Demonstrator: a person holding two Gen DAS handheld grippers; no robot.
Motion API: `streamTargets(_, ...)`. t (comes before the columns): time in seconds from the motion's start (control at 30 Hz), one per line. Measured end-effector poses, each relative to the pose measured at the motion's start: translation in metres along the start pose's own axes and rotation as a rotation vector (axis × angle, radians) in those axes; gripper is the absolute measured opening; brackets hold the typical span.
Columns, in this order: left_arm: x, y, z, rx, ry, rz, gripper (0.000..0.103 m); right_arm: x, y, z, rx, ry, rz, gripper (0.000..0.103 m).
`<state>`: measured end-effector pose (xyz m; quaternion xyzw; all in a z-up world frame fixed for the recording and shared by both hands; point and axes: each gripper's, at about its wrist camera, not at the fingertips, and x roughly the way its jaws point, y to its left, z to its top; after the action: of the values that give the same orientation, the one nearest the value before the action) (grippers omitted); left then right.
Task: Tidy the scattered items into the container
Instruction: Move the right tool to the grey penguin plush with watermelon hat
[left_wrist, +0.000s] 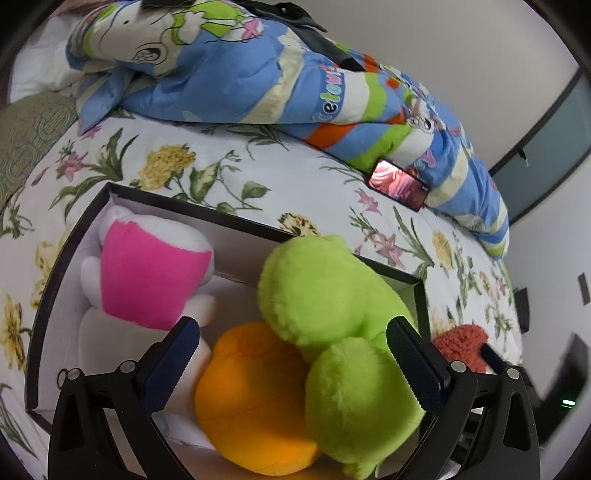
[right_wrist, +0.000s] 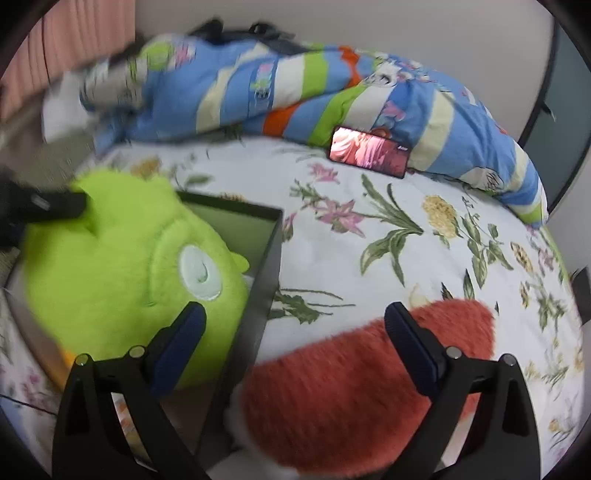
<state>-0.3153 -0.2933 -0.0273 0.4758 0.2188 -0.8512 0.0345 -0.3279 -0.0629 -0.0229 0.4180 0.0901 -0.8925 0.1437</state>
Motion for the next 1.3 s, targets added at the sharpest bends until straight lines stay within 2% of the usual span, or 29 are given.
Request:
streamTargets(0.1, 0.009, -0.002, -0.003, 0.004, 0.018, 0.042, 0.101, -0.032, -0.030, -0.017, 0.056, -0.036, 0.000, 0.098)
streamTargets(0.23, 0.024, -0.017, -0.009, 0.010, 0.061, -0.035, 0.101, -0.073, -0.073, -0.050, 0.133, -0.067, -0.009, 0.098)
streamTargets(0.37, 0.049, -0.070, -0.025, 0.136, 0.143, -0.079, 0.101, -0.101, -0.108, -0.075, 0.204, -0.081, -0.037, 0.099)
streamTargets(0.43, 0.062, -0.099, -0.034, 0.215, 0.174, -0.034, 0.101, -0.106, -0.122, -0.084, 0.235, -0.076, -0.039, 0.099)
streamTargets(0.5, 0.068, -0.121, -0.042, 0.295, 0.163, 0.061, 0.101, -0.108, -0.134, -0.092, 0.261, -0.065, -0.047, 0.099)
streamTargets(0.57, 0.067, -0.129, -0.043, 0.316, 0.154, 0.096, 0.101, -0.109, -0.146, -0.099, 0.288, -0.063, -0.041, 0.099)
streamTargets(0.73, 0.043, -0.114, -0.034, 0.204, 0.153, -0.006, 0.101, -0.101, -0.178, -0.113, 0.392, -0.054, 0.029, 0.099)
streamTargets(0.9, 0.020, -0.139, -0.033, 0.218, 0.109, -0.092, 0.101, -0.088, -0.200, -0.117, 0.490, -0.072, 0.147, 0.099)
streamTargets(0.97, 0.019, -0.152, -0.036, 0.243, 0.105, -0.086, 0.102, -0.078, -0.207, -0.115, 0.526, -0.062, 0.203, 0.099)
streamTargets(1.07, 0.019, -0.164, -0.040, 0.284, 0.109, -0.023, 0.102, -0.065, -0.221, -0.112, 0.610, -0.045, 0.290, 0.099)
streamTargets(1.13, 0.015, -0.169, -0.040, 0.295, 0.114, -0.011, 0.102, -0.061, -0.230, -0.110, 0.657, -0.048, 0.346, 0.099)
streamTargets(1.3, -0.016, -0.176, -0.039, 0.349, 0.071, 0.007, 0.101, -0.062, -0.250, -0.124, 0.722, -0.050, 0.325, 0.099)
